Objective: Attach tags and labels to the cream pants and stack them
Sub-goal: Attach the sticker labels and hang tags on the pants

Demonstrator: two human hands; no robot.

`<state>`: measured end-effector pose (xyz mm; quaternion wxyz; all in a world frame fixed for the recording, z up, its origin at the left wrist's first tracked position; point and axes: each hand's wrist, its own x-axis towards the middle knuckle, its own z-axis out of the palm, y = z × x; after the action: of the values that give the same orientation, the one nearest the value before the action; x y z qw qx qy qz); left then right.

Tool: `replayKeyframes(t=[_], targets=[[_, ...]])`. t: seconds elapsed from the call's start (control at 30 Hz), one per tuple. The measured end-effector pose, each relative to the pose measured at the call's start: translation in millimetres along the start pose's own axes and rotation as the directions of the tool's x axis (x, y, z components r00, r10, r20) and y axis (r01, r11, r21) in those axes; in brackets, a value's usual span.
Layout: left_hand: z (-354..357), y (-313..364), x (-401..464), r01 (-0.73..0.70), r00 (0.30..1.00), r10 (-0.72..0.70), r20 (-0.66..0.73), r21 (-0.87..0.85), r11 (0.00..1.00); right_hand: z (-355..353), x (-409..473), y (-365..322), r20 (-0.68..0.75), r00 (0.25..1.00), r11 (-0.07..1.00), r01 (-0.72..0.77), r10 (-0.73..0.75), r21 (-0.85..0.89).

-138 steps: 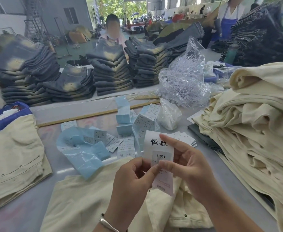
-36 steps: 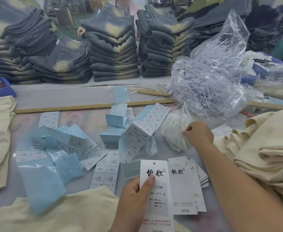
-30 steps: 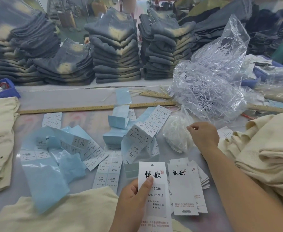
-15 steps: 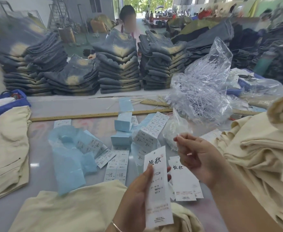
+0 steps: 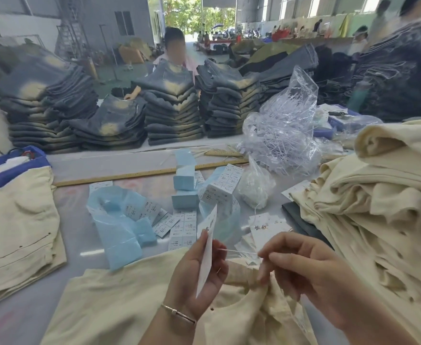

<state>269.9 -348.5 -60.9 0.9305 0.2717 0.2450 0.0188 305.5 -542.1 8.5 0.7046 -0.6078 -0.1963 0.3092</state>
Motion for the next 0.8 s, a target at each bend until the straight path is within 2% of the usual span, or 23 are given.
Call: replayKeyframes(t=[0.13, 0.2, 0.23, 0.3, 0.37, 0.43, 0.57, 0.63, 0.7, 0.8], targets=[[-7.1, 1.1, -18.5, -0.005, 1.000, 0.006, -0.007, 0.140, 0.990, 8.6, -12.0, 0.8, 0.124, 0.991, 0.993, 0.044, -0.058, 0.111], [-12.5, 4.4, -31.0, -0.010, 1.000, 0.007, 0.009, 0.257, 0.966, 17.9, -14.1, 3.2, 0.131, 0.986, 0.994, 0.092, -0.100, 0.065], [-17.9, 6.0, -36.6, -0.054, 0.999, 0.052, 0.017, 0.377, 0.925, 23.7, -14.9, 4.9, 0.108, 0.987, 0.992, 0.122, -0.123, 0.015], [-30.0, 8.9, -44.6, -0.167, 0.976, 0.218, -0.003, 0.631, 0.758, 36.1, -14.5, 10.3, -0.001, 0.983, 0.979, 0.182, -0.182, -0.091], [-40.5, 12.6, -52.2, -0.213, 0.952, 0.306, 0.013, 0.745, 0.632, 47.2, -12.1, 16.9, -0.119, 0.961, 0.961, 0.230, -0.249, -0.156], [-46.9, 14.2, -59.8, -0.250, 0.943, 0.328, 0.060, 0.779, 0.575, 56.0, -9.2, 24.6, -0.133, 0.943, 0.932, 0.268, -0.306, -0.244], [-51.7, 14.9, -76.6, -0.385, 0.913, 0.341, 0.224, 0.748, 0.540, 70.0, -3.8, 36.3, -0.039, 0.901, 0.786, 0.354, -0.431, -0.506], [-48.5, 14.5, -84.5, -0.443, 0.895, 0.314, 0.316, 0.707, 0.551, 77.2, -2.0, 37.9, -0.068, 0.914, 0.779, 0.300, -0.400, -0.550], [-42.2, 14.5, -91.9, -0.489, 0.872, 0.298, 0.389, 0.663, 0.566, 82.3, -0.7, 39.9, -0.071, 0.949, 0.778, 0.206, -0.306, -0.594], [-34.8, 14.9, -97.8, -0.551, 0.834, 0.339, 0.435, 0.624, 0.555, 85.5, -0.8, 40.8, -0.045, 0.978, 0.677, 0.107, -0.202, -0.729]])
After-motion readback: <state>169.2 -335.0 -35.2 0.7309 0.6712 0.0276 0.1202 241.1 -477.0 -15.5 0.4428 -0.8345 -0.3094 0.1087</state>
